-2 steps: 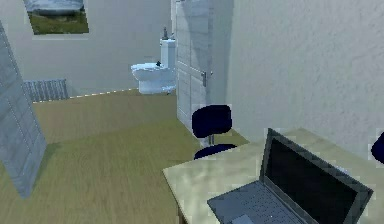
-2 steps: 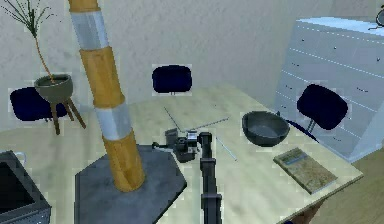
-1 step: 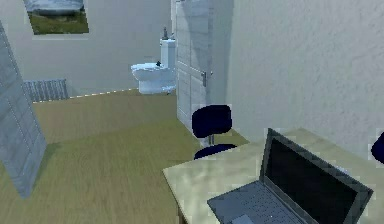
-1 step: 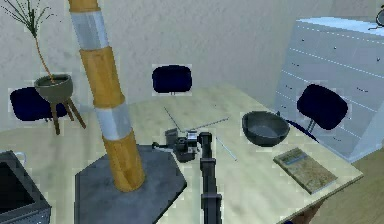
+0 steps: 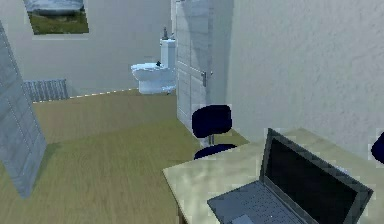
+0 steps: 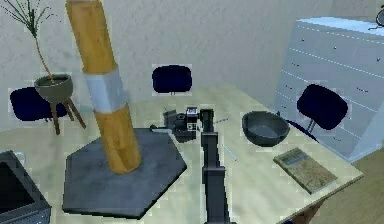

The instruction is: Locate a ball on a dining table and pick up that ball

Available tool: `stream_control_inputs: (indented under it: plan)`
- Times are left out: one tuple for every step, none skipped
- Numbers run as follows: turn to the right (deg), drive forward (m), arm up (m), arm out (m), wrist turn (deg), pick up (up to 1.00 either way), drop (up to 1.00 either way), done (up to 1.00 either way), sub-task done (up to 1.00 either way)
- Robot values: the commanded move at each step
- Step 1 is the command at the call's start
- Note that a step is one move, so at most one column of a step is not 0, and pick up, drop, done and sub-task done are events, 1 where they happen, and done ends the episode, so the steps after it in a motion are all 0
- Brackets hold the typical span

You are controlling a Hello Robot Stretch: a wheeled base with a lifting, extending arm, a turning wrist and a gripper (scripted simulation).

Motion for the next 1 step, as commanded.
stream_control_inputs:
  plan:
    - [0.0, 0.00, 0.00, 0.00, 0.0, 0.00, 0.00, 1.00, 0.00]
